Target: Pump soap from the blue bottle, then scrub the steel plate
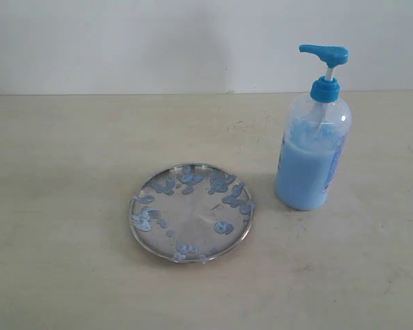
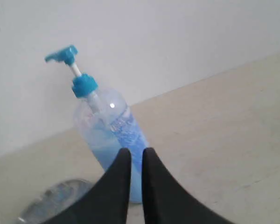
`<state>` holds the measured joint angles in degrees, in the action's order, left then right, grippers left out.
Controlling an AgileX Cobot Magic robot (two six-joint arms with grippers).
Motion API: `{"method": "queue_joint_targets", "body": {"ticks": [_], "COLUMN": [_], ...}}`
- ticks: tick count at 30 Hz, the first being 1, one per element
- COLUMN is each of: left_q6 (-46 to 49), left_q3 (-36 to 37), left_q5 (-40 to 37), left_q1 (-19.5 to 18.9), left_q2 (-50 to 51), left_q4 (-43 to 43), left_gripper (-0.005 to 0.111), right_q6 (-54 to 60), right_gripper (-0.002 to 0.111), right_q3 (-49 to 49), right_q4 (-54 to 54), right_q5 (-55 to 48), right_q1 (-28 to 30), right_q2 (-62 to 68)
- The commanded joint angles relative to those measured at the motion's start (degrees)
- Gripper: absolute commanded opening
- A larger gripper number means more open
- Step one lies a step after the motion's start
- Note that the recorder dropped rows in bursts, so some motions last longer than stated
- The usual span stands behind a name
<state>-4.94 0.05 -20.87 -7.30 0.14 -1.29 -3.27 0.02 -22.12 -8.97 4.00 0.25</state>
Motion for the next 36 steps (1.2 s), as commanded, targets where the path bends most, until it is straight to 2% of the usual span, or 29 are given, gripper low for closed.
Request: {"method": "queue_joint_targets", "body": {"ticks": [1, 4, 10, 13, 14, 16, 18, 19, 20, 21, 24, 25, 26, 27, 29, 30, 36], "left_q6": [0.2, 0.2, 0.2, 0.2, 0.2, 0.2, 0.2, 0.2, 0.2, 0.2, 0.2, 0.2, 0.2, 0.2, 0.2, 0.2, 0.2], "left_q3": [-0.1, -0.1, -0.1, -0.1, -0.1, -0.1, -0.1, -0.1, -0.1, -0.1, -0.1, -0.1, -0.1, -0.1, -0.1, -0.1, -0.1], "left_q5": [0.3, 0.3, 0.3, 0.3, 0.3, 0.3, 0.3, 0.3, 0.3, 0.3, 0.3, 0.3, 0.3, 0.3, 0.3, 0.3, 0.3], "left_q1": [0.0, 0.0, 0.0, 0.0, 0.0, -0.1, -0.1, -0.1, -0.1, -0.1, -0.1, -0.1, -0.1, -0.1, -0.1, -0.1, -0.1], "left_q2": [-0.1, -0.1, -0.1, -0.1, -0.1, -0.1, -0.1, -0.1, -0.1, -0.1, -0.1, -0.1, -0.1, -0.1, -0.1, -0.1, -0.1], "left_q4": [-0.2, -0.2, -0.2, -0.2, -0.2, -0.2, -0.2, -0.2, -0.2, -0.2, -0.2, -0.2, -0.2, -0.2, -0.2, -0.2, -0.2], "left_gripper": [0.004, 0.004, 0.004, 0.004, 0.004, 0.004, 0.004, 0.004, 0.004, 0.004, 0.004, 0.004, 0.004, 0.004, 0.004, 0.004, 0.004], "right_q6": [-9.9, -12.1, -15.6, -15.4, -12.9, -4.1, 4.8, 8.4, 12.4, 10.7, 11.4, 11.0, 8.5, 5.7, 4.3, 4.4, -2.3], "right_gripper": [0.000, 0.000, 0.000, 0.000, 0.000, 0.000, 0.000, 0.000, 0.000, 0.000, 0.001, 0.006, 0.018, 0.035, 0.087, 0.105, 0.104], "right_q3": [0.0, 0.0, 0.0, 0.0, 0.0, -1.6, -6.9, -9.5, -13.4, -17.7, -22.2, -23.5, -23.9, -24.4, -24.7, -24.7, -24.7], "right_q4": [-7.5, -7.5, -7.6, -6.5, -5.7, -5.7, -3.3, 1.3, 13.2, 27.9, 41.2, 40.6, 40.6, 40.6, 40.6, 40.8, 40.6], "right_q5": [0.8, 0.6, 14.1, 29.2, 38.0, 44.7, 37.3, 31.4, 21.6, 13.1, 16.1, 21.8, 25.5, 26.1, 22.0, 21.1, 30.8], "right_q1": [0.0, 0.0, 0.0, 0.0, 0.0, 0.0, 0.0, 0.0, 0.0, -0.2, -0.6, -0.6, -0.6, -0.6, -0.6, -0.6, -0.6], "right_q2": [-0.3, -0.3, -0.3, -0.3, -0.3, 1.3, 7.3, 10.5, 16.1, 26.3, 47.4, 54.3, 58.6, 62.1, 68.4, 70.7, 77.9]}}
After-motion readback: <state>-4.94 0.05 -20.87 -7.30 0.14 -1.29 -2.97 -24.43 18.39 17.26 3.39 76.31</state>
